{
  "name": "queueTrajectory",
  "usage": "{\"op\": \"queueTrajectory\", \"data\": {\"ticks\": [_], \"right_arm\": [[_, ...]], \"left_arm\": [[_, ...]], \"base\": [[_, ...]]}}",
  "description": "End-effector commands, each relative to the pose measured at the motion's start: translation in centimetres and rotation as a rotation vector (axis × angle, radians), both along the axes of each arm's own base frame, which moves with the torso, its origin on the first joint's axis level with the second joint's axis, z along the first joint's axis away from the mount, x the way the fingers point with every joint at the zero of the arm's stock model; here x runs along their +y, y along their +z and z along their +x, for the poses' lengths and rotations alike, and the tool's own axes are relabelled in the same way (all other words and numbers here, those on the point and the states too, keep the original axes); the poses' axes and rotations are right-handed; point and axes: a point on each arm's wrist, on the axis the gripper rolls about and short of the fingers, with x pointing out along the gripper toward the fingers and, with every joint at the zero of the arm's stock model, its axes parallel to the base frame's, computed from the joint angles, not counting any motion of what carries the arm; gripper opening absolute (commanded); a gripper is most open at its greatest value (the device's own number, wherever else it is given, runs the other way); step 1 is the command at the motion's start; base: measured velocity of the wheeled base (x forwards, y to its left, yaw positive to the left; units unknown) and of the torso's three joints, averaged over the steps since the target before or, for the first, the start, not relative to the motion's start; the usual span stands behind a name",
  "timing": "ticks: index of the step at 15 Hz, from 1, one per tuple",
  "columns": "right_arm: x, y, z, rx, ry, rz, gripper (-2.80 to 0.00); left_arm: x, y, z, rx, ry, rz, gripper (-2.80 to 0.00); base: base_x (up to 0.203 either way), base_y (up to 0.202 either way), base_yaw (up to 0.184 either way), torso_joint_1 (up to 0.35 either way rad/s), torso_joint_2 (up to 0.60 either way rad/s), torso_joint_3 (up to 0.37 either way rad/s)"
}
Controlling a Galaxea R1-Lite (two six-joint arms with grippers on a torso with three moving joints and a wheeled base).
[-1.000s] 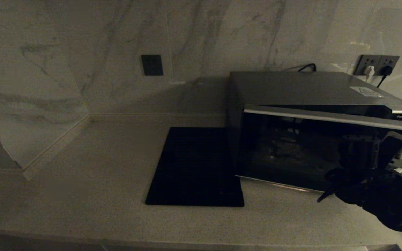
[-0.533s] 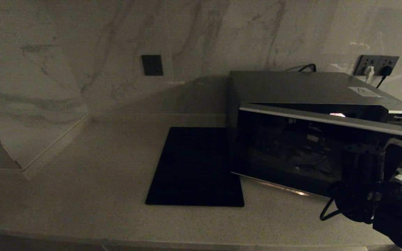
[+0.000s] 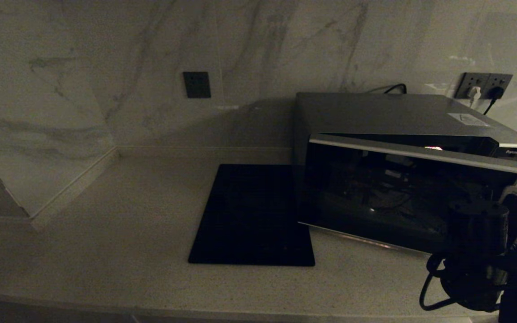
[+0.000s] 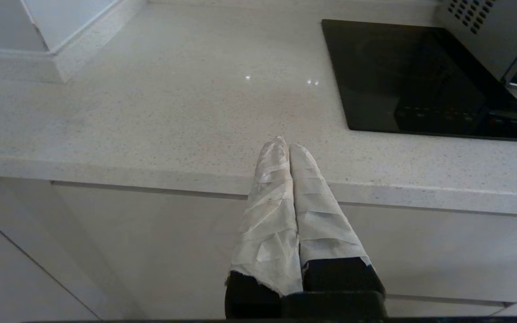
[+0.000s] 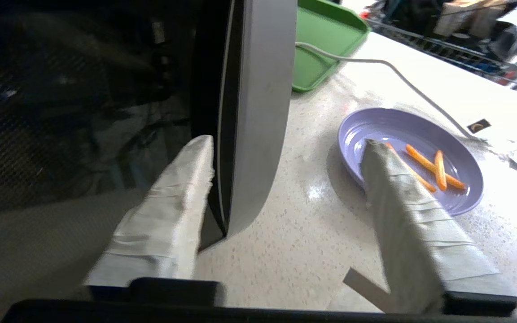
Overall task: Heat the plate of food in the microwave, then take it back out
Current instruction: Open the microwave oven
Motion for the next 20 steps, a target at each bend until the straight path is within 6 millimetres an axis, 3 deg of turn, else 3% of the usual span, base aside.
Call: {"op": "queueTrajectory", "data": {"ticks": [1, 3, 6, 10, 13, 15, 20], "right_arm": [[0.8, 1.0, -1.9, -0.036, 0.053, 0.012, 0.0], [1.4, 2.5, -3.7, -0.084, 0.115, 0.035, 0.0], [0.8, 5.8, -6.0, -0.128, 0.16, 0.034, 0.0], [-0.4, 13.1, -7.9, -0.173, 0.194, -0.023, 0.0], [-1.2, 19.2, -8.0, -0.227, 0.149, -0.037, 0.0], [-1.6, 22.0, -7.6, -0.209, 0.127, -0.057, 0.0], [-0.9, 26.1, -5.4, -0.143, 0.097, -0.093, 0.0]], "left_arm": [[0.0, 0.0, 0.0, 0.0, 0.001, -0.001, -2.8], [0.0, 0.0, 0.0, 0.0, 0.0, -0.001, -2.8], [0.0, 0.0, 0.0, 0.0, 0.001, -0.001, -2.8], [0.0, 0.0, 0.0, 0.0, 0.001, -0.001, -2.8], [0.0, 0.0, 0.0, 0.0, 0.002, -0.001, -2.8], [0.0, 0.0, 0.0, 0.0, 0.002, -0.001, -2.8], [0.0, 0.0, 0.0, 0.0, 0.001, -0.001, -2.8]], "base": [[0.0, 0.0, 0.0, 0.0, 0.0, 0.0], [0.0, 0.0, 0.0, 0.0, 0.0, 0.0], [0.0, 0.0, 0.0, 0.0, 0.0, 0.0], [0.0, 0.0, 0.0, 0.0, 0.0, 0.0], [0.0, 0.0, 0.0, 0.0, 0.0, 0.0], [0.0, 0.0, 0.0, 0.0, 0.0, 0.0], [0.0, 0.0, 0.0, 0.0, 0.0, 0.0]]}}
